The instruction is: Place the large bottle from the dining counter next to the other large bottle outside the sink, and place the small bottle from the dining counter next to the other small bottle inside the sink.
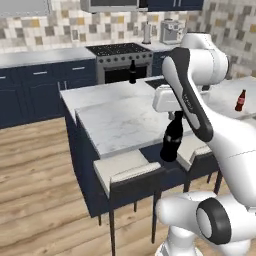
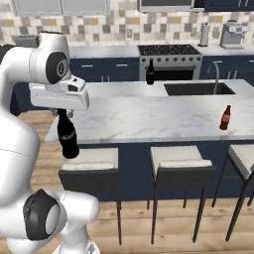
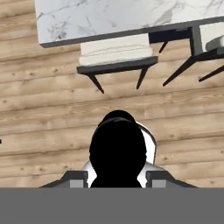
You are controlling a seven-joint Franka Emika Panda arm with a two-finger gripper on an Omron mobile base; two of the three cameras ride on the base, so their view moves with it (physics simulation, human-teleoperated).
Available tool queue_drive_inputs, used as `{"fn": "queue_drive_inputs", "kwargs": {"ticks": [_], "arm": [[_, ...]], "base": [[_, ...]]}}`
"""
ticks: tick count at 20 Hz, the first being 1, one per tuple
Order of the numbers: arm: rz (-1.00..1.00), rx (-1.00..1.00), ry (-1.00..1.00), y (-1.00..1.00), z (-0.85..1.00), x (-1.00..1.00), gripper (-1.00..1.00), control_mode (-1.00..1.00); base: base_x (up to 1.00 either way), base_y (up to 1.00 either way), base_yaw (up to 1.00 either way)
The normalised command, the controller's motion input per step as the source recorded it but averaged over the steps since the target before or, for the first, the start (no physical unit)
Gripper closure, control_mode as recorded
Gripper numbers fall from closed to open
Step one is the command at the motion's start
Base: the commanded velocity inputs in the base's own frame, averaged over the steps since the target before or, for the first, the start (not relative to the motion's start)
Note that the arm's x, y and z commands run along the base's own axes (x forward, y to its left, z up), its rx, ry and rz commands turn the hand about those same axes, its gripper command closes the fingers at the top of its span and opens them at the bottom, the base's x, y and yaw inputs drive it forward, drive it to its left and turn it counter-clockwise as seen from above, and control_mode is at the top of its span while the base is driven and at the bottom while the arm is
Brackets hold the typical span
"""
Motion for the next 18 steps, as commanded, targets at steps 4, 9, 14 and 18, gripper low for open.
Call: {"fn": "queue_drive_inputs", "kwargs": {"ticks": [4, 9, 14, 18], "arm": [[0.00, 0.00, 0.00, 0.00, 0.00, 0.00, 1.00, 1.00], [0.00, 0.00, 0.00, 0.00, 0.00, 0.00, 1.00, 1.00], [0.00, 0.00, 0.00, 0.00, 0.00, 0.00, 1.00, 1.00], [0.00, 0.00, 0.00, 0.00, 0.00, 0.00, 1.00, 1.00]], "base": [[0.50, 1.00, -0.58], [0.87, 1.00, -0.59], [0.82, 1.00, -0.54], [0.29, 1.00, -0.47]]}}
